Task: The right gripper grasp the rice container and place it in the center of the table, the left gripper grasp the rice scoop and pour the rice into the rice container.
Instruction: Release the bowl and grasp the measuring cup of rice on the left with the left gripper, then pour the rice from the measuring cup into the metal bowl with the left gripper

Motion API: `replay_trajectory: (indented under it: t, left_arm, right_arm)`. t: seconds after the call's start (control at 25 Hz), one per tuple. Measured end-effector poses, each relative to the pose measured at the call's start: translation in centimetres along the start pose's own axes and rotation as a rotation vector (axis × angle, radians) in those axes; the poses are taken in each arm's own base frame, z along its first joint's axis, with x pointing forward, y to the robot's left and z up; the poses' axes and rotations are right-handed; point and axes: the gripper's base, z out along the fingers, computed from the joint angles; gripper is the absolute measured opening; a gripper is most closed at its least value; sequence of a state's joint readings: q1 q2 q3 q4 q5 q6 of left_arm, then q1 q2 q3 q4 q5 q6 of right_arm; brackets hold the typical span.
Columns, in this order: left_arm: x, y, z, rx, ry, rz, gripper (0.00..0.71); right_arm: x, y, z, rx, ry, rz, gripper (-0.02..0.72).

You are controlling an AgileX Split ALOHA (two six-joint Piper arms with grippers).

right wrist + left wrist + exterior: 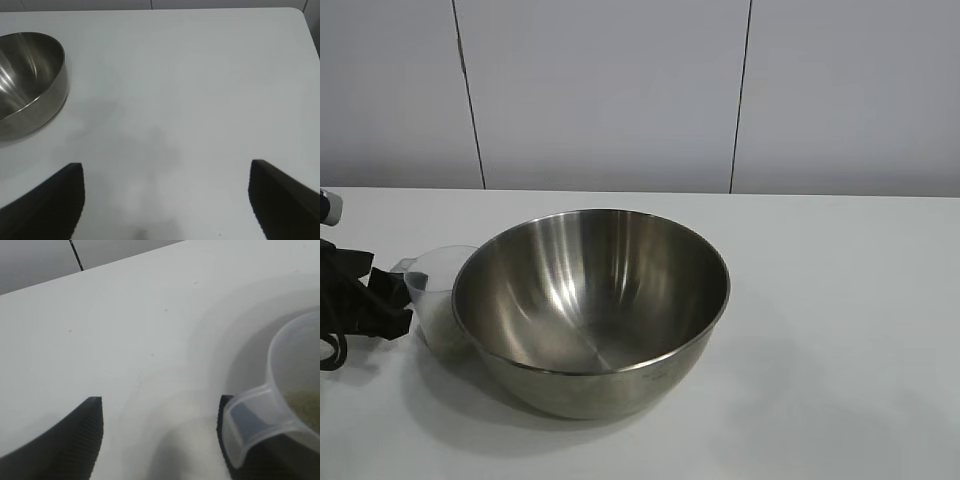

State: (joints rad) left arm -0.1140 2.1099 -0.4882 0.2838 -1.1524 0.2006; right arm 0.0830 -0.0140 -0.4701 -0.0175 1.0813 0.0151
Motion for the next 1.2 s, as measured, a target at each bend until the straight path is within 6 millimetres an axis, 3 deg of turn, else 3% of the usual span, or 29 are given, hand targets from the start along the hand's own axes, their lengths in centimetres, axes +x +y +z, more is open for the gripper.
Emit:
replay_trajectory:
  t: [0.16, 0.6, 0.96, 1.2]
  left_arm:
    - [-0.3, -0.2, 0.0, 0.032, -0.013, 0.04, 0.01]
    - [-3.7, 0.6, -0.9, -0.007, -0.122, 0.083, 0.003]
    - [-10.9, 2.8, -1.8, -0.048, -0.155, 0.22, 0.003]
    - [-16.1, 0.8, -1.4, 0.033, -0.133, 0.427, 0.003]
  right_arm:
    - [0.0, 0.0, 0.0, 0.0, 0.0, 0.0, 0.61]
    - [0.0, 0.0, 0.0, 0.0, 0.0, 0.0, 0.61]
    - [0.0, 0.0, 0.0, 0.0, 0.0, 0.0, 0.61]
    - [0.0, 0.0, 0.0, 0.0, 0.0, 0.0, 0.61]
